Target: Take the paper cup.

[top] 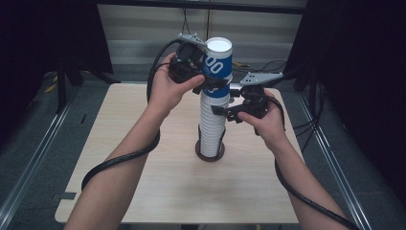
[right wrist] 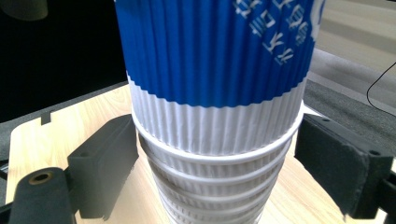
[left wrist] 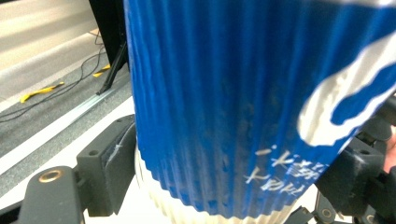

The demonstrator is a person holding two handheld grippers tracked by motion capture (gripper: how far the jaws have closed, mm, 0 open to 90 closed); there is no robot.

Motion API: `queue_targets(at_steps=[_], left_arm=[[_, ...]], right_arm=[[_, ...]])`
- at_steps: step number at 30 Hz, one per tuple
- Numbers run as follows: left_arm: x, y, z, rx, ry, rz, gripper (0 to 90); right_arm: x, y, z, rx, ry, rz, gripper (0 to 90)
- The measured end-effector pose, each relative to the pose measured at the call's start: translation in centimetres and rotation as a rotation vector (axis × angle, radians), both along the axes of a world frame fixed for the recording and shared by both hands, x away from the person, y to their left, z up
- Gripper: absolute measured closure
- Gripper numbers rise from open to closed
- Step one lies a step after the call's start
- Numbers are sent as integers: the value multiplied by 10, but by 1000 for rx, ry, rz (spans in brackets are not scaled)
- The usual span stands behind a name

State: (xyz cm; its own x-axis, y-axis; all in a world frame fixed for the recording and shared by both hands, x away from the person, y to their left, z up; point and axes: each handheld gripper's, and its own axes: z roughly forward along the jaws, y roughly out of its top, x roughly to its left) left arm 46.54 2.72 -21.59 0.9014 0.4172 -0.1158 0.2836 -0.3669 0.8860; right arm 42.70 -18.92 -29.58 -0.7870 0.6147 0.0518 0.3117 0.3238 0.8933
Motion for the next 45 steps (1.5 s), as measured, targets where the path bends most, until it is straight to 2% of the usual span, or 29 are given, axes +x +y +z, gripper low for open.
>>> queue_targets(at_steps=[14, 24, 31, 40, 45], left_arm=[[0, 3, 6, -21, 3, 9, 171], [-2, 5, 11, -17, -1, 5, 174], [-1, 7, 13, -35, -6, 8, 176], [-2, 10, 22, -36, -17, 17, 176], [-3, 12, 28, -56, -21, 24, 176]], right_arm=[[0, 0, -1, 3, 3, 4, 122], [0, -1, -4, 4, 1, -1, 122], [-2, -2, -8, 5, 13, 2, 122], [-2, -4, -8, 1, 15, 0, 122], [-1, -3, -8, 1, 15, 3, 123]])
